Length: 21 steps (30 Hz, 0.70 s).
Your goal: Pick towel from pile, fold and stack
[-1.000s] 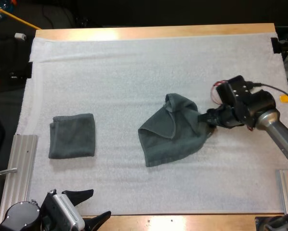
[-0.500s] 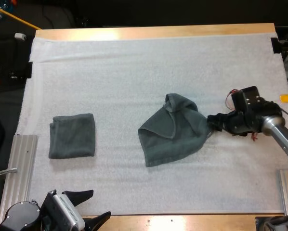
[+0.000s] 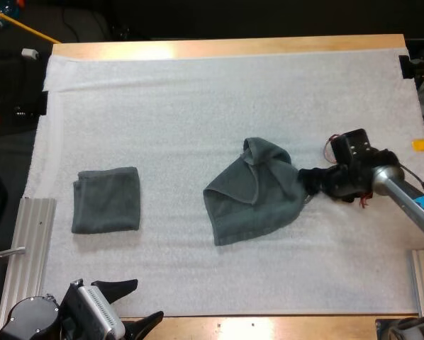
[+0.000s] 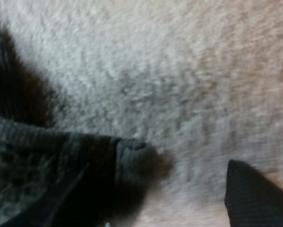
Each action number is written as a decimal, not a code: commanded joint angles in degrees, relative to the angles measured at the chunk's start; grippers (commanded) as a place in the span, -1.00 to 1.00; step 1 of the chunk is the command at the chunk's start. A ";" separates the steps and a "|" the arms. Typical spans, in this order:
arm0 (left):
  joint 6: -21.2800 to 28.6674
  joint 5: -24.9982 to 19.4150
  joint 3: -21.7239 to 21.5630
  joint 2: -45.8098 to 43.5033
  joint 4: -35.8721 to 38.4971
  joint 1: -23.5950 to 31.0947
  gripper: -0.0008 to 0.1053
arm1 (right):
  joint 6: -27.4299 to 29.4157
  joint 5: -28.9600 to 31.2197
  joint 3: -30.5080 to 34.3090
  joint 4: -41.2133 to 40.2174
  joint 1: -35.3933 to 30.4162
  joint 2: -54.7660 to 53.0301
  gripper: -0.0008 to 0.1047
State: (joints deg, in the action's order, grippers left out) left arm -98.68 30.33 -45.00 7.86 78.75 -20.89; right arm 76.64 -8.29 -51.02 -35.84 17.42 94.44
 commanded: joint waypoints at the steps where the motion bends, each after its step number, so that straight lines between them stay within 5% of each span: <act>1: -0.53 0.33 -0.02 0.19 -1.24 -0.26 0.27 | 0.29 -0.95 -0.11 0.87 1.05 0.36 0.10; 12: -2.25 0.33 -0.02 0.19 -3.13 -0.26 0.27 | -3.57 2.27 -0.11 1.83 3.77 2.66 0.06; 21: -2.83 0.33 -0.02 0.19 -3.13 -0.26 0.27 | -0.70 9.85 -0.18 0.75 8.03 2.66 -0.56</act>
State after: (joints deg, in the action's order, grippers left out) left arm -100.78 30.33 -45.00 7.86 76.17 -20.89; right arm 75.06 2.79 -51.64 -34.91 24.94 96.07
